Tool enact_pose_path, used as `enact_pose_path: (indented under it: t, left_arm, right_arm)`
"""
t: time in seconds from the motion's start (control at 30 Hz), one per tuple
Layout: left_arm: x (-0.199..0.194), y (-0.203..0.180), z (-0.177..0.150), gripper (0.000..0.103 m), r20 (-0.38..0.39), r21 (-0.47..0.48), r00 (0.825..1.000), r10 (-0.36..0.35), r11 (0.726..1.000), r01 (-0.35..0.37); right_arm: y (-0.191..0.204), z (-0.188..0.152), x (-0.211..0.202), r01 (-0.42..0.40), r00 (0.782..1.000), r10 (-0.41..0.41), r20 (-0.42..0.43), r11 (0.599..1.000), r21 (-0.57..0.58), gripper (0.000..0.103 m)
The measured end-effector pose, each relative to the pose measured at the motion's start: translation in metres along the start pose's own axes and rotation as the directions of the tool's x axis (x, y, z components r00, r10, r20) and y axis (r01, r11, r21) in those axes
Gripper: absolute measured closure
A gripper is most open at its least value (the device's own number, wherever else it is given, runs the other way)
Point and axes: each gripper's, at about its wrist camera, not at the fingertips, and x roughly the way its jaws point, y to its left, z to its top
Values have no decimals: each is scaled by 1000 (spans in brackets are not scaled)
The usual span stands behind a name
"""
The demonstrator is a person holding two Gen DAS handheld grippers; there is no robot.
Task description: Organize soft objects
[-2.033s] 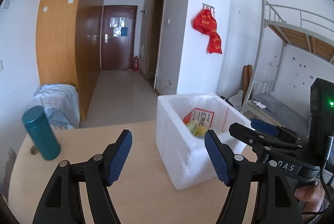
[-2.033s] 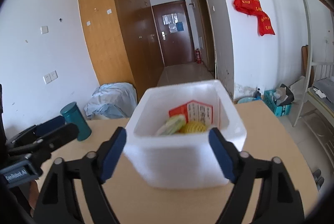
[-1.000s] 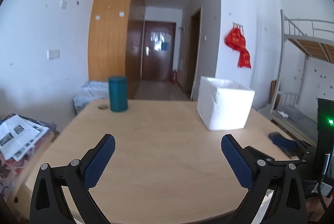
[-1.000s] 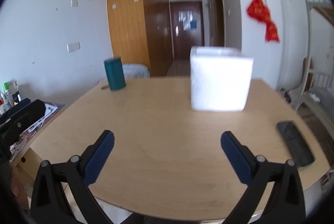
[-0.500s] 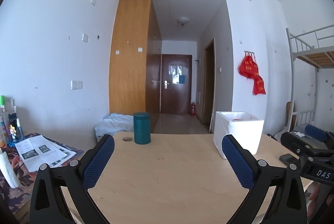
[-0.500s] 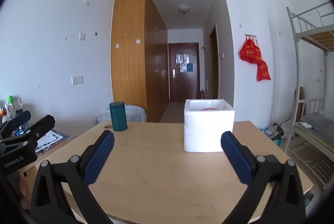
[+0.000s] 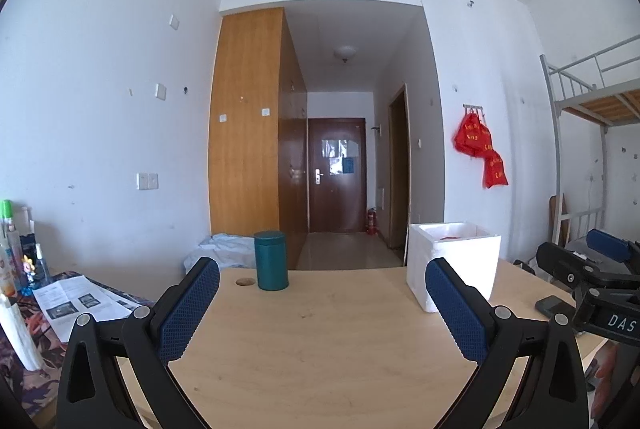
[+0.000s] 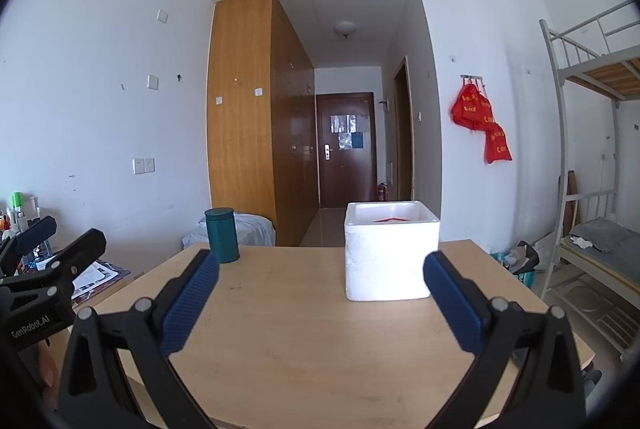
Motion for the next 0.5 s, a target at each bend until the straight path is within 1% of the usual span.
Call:
enact_pose_path:
  t: [0.23, 0.5]
  left_arm:
    - [0, 3, 2, 0, -2, -16, 1000, 4, 1000, -4]
    - [0, 1, 2, 0, -4, -14, 1000, 4, 1000, -4]
  right_arm:
    - [3, -1, -3, 3, 1000, -3, 0, 1000, -8, 0]
    - [4, -2, -4, 1, 1000, -1, -4, 1000, -12, 0]
